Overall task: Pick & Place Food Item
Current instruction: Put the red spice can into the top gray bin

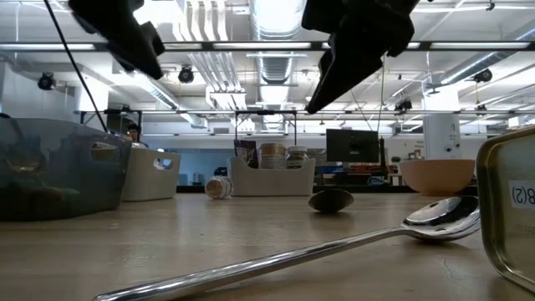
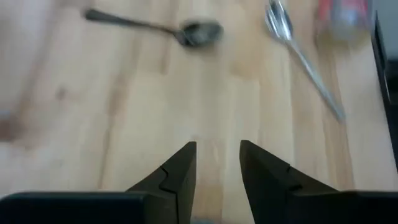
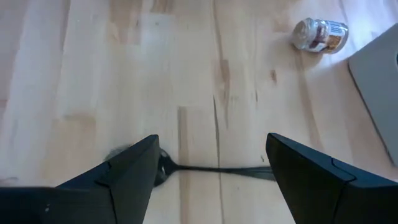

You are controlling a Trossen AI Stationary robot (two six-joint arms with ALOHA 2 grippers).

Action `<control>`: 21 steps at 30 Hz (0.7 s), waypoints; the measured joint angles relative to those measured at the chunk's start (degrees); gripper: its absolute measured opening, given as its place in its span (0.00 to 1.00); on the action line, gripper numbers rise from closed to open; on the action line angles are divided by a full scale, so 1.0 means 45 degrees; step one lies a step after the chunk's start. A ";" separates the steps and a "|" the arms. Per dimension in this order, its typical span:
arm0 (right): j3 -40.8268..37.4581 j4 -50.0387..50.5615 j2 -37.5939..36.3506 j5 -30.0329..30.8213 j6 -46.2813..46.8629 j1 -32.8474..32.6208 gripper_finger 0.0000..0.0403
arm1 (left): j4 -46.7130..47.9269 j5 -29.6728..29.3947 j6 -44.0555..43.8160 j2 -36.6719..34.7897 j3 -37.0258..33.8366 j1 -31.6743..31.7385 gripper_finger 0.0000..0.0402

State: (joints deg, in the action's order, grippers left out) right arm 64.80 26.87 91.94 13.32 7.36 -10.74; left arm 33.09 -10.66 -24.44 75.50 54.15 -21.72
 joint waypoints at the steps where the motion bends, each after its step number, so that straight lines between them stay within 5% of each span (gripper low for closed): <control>1: -0.0019 -0.0005 0.0000 0.0004 -0.0180 0.0019 0.73 | -0.0118 -0.0234 -0.0182 -0.0111 0.0000 0.0048 0.31; 13: -0.0038 -0.0133 0.0000 -0.0044 -0.4058 0.0134 0.73 | -0.0069 -0.2892 -0.0208 -0.0763 -0.0015 0.1109 0.31; 21: -0.0074 -0.0253 0.0005 -0.0088 -0.0919 0.0146 0.73 | -0.0035 -0.3212 0.0101 -0.1200 -0.0019 0.1768 0.31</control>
State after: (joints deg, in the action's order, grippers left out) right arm 64.47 25.74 91.96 12.93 3.22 -10.09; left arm 32.93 -25.12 -23.99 70.10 54.06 -13.76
